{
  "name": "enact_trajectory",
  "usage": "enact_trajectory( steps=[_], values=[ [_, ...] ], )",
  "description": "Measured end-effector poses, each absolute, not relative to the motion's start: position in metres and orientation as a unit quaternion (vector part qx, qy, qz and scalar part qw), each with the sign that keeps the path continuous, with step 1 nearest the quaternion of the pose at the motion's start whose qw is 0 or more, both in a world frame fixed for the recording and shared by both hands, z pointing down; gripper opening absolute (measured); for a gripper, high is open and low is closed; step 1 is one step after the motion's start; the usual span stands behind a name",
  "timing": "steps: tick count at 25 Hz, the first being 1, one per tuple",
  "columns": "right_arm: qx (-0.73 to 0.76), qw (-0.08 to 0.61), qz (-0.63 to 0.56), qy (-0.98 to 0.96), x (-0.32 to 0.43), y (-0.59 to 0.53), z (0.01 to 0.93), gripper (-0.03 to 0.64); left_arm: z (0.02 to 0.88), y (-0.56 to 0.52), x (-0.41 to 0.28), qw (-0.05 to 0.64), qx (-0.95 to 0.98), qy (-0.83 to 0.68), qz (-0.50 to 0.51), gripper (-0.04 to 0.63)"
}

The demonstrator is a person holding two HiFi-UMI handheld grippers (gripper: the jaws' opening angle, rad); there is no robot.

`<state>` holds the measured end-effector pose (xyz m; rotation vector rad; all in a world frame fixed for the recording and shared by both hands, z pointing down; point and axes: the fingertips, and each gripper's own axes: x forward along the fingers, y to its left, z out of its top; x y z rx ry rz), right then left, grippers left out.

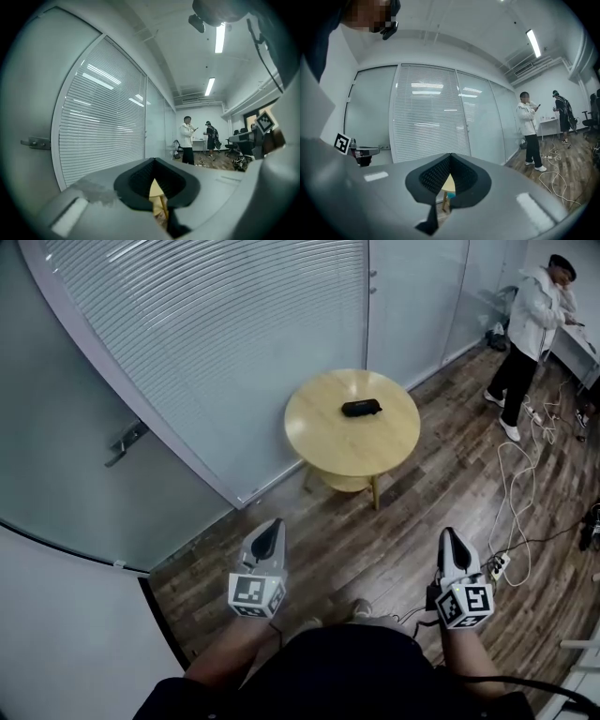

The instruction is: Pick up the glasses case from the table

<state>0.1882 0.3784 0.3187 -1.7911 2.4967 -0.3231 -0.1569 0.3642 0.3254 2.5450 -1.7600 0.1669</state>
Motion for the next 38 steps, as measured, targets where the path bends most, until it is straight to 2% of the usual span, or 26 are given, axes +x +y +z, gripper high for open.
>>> enact_trajectory(
  steps=[10,18,27,38],
  values=[
    [-0.549,0.018,-0.107,0.829,0.224,0.362,0.330,0.008,0.336,0.357,-0.106,0.018,0.812,-0.581,0.056,0.003],
    [-0.539,0.011,-0.115,0.834,0.235,0.347,0.346,0.008,0.365,0.349,-0.085,0.045,0.808,-0.583,0.078,0.003],
    [-0.575,0.003,-0.105,0.811,0.232,0.282,0.352,0.008,0.361,0.253,-0.089,0.028,0.829,-0.554,0.076,0.003],
    [-0.607,0.001,-0.084,0.790,0.185,0.171,0.343,0.008,0.362,0.114,-0.118,0.018,0.856,-0.513,0.065,0.003]
  ],
)
